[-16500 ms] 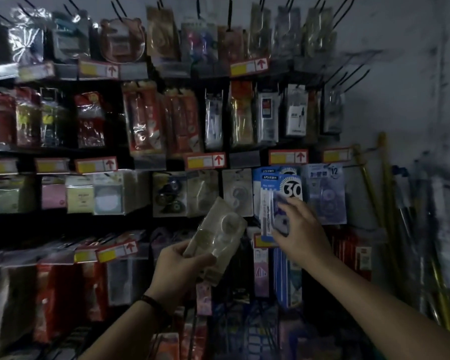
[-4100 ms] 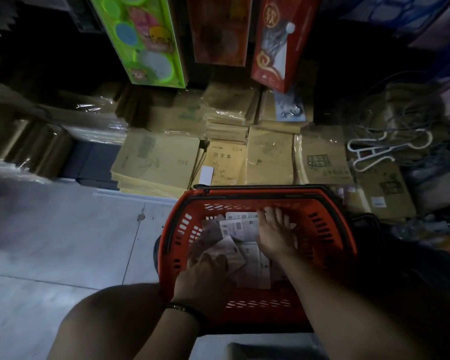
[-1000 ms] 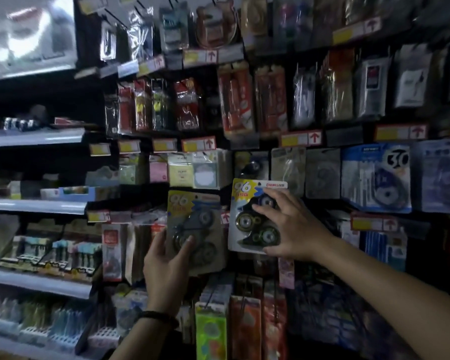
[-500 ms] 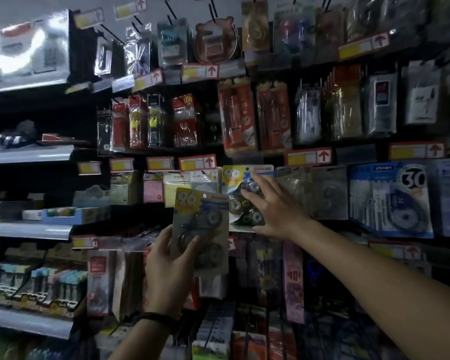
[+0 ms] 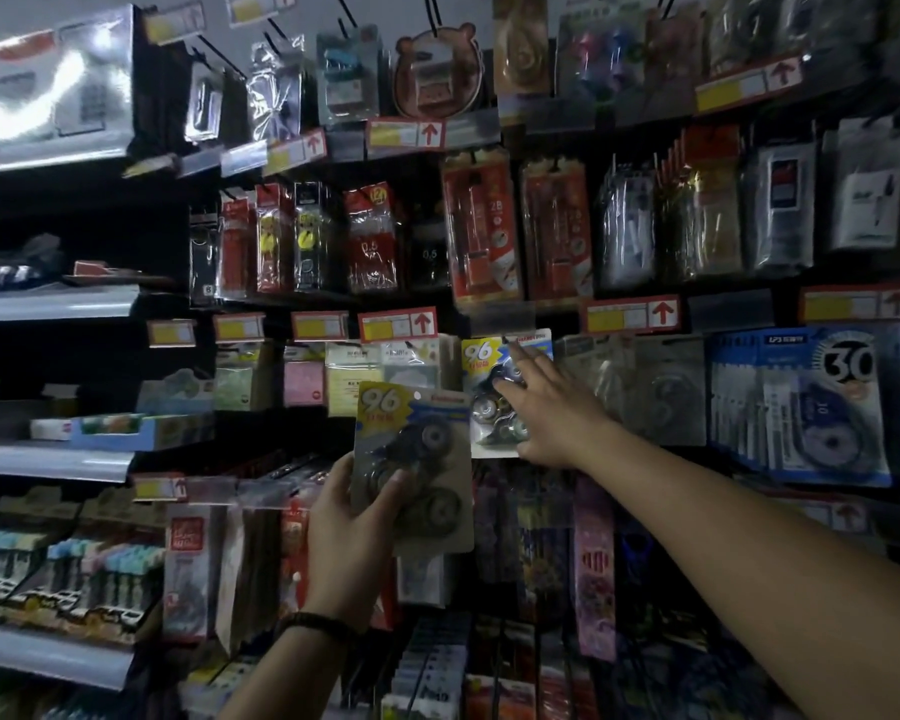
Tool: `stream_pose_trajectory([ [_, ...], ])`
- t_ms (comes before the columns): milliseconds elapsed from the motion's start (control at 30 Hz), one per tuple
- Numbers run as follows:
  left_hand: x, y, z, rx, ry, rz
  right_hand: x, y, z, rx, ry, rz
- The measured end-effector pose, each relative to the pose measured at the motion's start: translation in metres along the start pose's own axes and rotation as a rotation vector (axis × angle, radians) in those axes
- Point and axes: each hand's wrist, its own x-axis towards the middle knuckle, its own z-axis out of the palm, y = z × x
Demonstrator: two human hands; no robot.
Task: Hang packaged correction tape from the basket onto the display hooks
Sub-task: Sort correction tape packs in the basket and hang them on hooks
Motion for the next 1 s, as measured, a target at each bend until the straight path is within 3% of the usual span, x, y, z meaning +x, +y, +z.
stream_pose_trajectory([
  [233, 0.003, -0.012, 0.001, -0.094, 0.005, -0.117, -0.003, 0.000, 0.001, 0.025, -0.053, 0.023],
  [433, 0.007, -0.010, 0.016, -0.115, 0.001, -0.109, -0.042, -0.011, -0.010, 0.324, 0.261, -0.158],
  [567, 0.005, -0.005, 0.035, -0.164, -0.016, -0.130, -0.069, -0.024, -0.010, 0.344, 0.171, -0.263],
  [833, 0.005, 0.008, 0.059, -0.192, -0.151, -0.161, -0.077, -0.015, -0.007, 0.367, 0.193, -0.178],
  [1000, 0.011, 0.013, 0.060, 0.054, -0.221, -0.065, -0.070, -0.011, -0.009, 0.246, 0.213, -0.106],
])
